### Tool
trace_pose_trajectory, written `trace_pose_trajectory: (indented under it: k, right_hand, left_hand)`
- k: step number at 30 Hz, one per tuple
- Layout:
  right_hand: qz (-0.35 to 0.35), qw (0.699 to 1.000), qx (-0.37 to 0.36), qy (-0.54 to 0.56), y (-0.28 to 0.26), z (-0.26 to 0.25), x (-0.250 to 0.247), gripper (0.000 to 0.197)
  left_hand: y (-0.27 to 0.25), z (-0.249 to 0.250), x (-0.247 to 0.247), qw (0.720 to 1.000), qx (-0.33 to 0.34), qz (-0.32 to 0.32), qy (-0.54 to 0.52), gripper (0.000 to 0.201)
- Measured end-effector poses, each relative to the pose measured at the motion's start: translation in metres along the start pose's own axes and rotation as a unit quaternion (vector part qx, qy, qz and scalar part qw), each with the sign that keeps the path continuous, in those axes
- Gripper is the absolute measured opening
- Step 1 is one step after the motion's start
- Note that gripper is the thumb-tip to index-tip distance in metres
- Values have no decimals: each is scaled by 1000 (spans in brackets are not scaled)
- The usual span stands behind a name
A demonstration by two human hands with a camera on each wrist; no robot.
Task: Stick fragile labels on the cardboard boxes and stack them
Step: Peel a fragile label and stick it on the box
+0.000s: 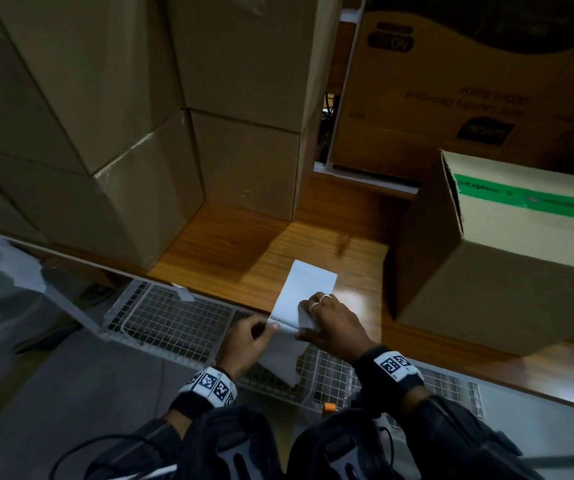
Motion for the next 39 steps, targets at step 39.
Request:
trace_pose_trajectory:
  k: [39]
  right_hand:
    - [100,988,73,96,35,35,-25,28]
  left_hand:
    - [-31,-7,-4,990,-47,-13,-136,17]
Point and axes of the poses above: each hand's wrist, its own y-axis towards the middle knuckle, its own x-axis out of the palm, z = x × y, the point moved 2 cm from there along y, towards the middle knuckle, and after that the axes turned 7 degrees about -x, right-handed, at the moved point
